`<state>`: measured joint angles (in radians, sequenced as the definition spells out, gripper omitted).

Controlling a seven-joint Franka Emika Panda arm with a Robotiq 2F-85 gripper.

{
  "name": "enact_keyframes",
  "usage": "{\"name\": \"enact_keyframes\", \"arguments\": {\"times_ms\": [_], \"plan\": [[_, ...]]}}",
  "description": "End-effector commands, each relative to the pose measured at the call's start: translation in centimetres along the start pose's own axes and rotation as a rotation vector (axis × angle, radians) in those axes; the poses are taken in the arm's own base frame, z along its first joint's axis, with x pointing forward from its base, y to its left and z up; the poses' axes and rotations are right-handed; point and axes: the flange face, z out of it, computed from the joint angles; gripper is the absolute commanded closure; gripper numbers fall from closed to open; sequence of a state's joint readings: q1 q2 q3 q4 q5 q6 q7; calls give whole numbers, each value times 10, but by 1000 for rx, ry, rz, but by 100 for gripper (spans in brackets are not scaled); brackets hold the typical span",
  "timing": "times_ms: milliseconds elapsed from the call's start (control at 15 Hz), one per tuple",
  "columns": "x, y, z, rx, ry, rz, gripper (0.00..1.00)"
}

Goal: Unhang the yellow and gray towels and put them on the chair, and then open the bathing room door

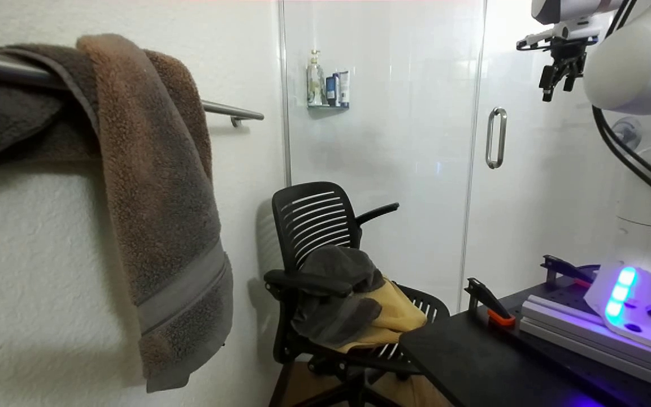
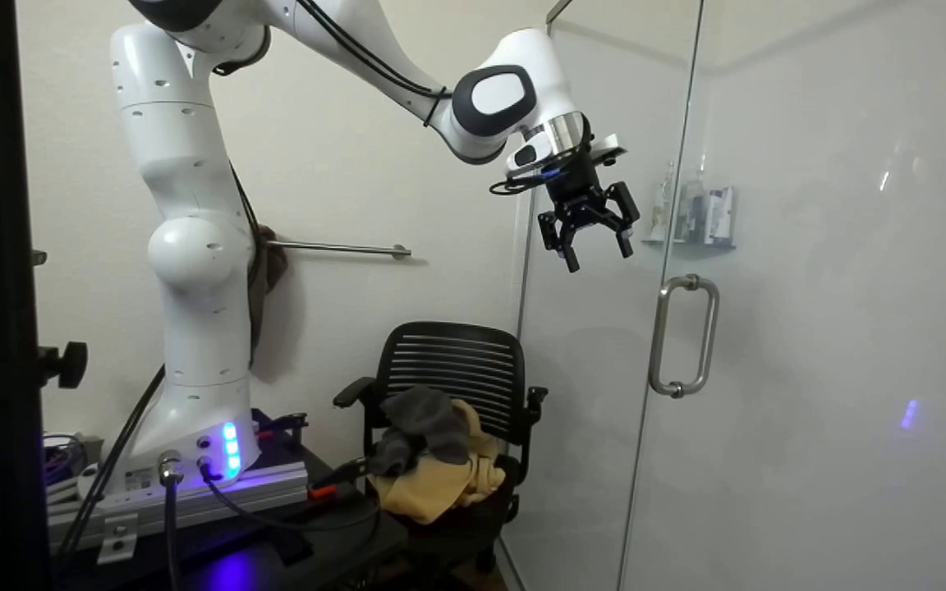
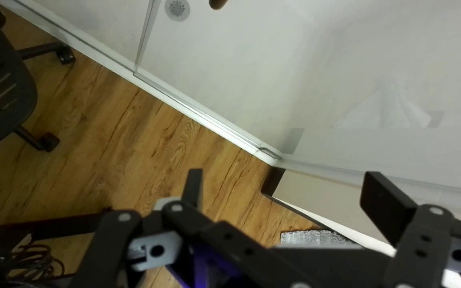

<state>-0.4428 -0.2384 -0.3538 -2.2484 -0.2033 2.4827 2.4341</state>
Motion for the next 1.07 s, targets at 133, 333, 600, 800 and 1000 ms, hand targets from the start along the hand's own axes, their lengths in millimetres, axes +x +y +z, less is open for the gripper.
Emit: {"name": "enact_keyframes", "arguments": {"times_ms": [133, 333, 600, 800, 1000], "plan": [[2, 5, -1, 40, -2, -21, 0], [-14, -5, 16, 26, -74, 83, 0], [-43, -13, 45, -60, -149, 197, 0], [-64, -19, 71, -71, -158, 224, 0], [-79, -23, 99, -55, -150, 238, 0]]}}
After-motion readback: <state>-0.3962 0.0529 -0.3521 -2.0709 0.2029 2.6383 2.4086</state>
